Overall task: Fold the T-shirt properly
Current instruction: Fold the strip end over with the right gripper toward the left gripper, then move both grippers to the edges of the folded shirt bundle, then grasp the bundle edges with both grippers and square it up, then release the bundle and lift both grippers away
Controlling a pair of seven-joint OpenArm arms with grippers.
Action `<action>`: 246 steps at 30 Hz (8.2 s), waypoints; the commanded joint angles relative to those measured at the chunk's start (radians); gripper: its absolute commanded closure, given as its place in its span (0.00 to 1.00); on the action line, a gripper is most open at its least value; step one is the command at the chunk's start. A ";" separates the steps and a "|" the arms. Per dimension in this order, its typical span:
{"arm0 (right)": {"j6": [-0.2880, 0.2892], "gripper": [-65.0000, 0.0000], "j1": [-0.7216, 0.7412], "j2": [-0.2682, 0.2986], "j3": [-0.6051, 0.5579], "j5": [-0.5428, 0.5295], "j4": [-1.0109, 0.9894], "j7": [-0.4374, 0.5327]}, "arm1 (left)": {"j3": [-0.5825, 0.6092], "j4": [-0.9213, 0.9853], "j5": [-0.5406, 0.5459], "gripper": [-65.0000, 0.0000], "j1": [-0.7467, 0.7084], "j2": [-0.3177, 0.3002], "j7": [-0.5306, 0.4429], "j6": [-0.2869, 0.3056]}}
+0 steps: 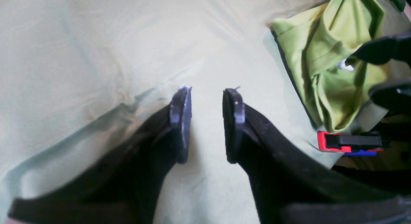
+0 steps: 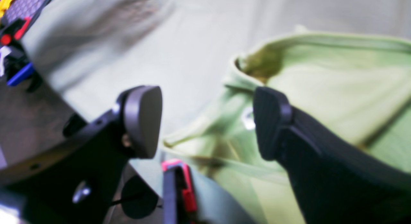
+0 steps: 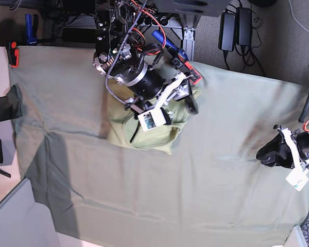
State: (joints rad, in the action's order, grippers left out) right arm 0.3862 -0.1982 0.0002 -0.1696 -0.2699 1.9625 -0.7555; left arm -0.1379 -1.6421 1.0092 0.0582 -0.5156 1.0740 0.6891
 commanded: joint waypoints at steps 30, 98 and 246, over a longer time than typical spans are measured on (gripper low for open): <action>0.068 1.00 -0.069 0.199 0.199 -0.169 0.201 -0.120 | -0.007 -0.018 0.028 0.74 0.017 -0.046 0.000 0.009; 0.067 1.00 0.566 0.216 0.317 -0.029 -0.699 0.084 | 0.690 -0.389 -0.536 1.00 -0.072 0.079 -0.167 0.009; 0.071 1.00 -0.390 0.404 0.536 -0.385 -0.001 -0.169 | -0.326 -0.351 -0.166 1.00 -0.980 -0.127 0.011 0.009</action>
State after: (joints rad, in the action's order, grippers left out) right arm 0.4004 -0.5835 0.3927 0.3580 -0.6392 1.9457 -0.9329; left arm -0.4553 -1.9854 0.8310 -0.9142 -0.6315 1.0885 0.6903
